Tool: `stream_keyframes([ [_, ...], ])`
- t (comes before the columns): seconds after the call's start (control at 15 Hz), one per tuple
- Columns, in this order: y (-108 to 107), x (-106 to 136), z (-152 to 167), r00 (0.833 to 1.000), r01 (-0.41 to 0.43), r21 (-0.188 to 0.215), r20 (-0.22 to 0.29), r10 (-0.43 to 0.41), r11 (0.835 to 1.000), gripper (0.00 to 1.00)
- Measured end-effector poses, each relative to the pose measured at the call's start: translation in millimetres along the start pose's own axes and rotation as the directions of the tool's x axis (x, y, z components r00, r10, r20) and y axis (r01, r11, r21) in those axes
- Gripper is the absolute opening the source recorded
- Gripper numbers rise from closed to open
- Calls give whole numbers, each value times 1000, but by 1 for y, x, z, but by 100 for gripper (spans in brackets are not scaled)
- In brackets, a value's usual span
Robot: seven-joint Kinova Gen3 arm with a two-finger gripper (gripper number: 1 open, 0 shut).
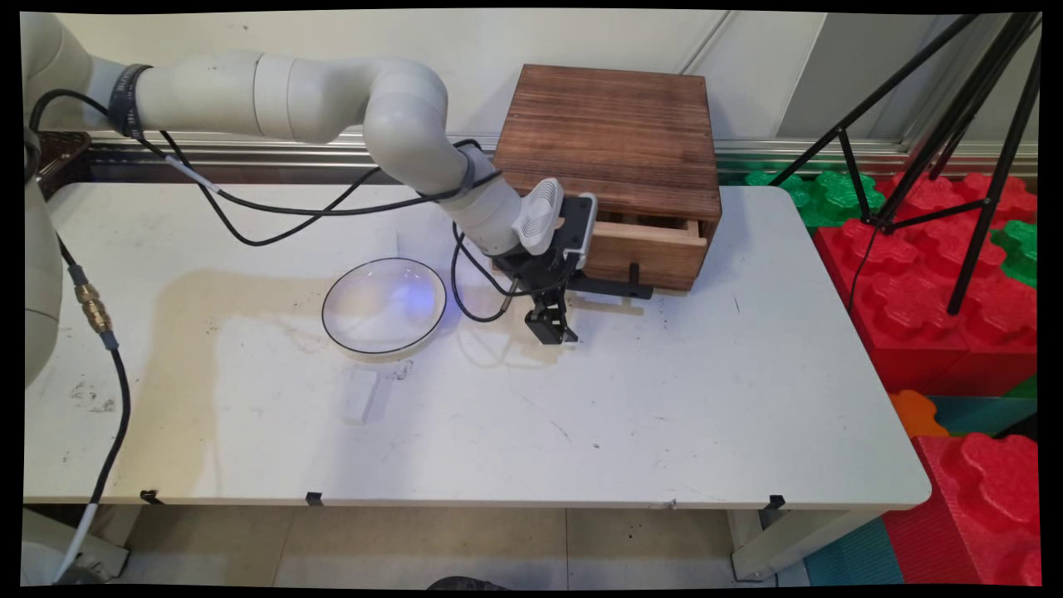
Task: Open the drawer
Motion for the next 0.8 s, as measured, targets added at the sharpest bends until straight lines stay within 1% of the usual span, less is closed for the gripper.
stream_keyframes([
  [0.8,35,7,-5,1000,-4,-32,-20,4,999,100],
])
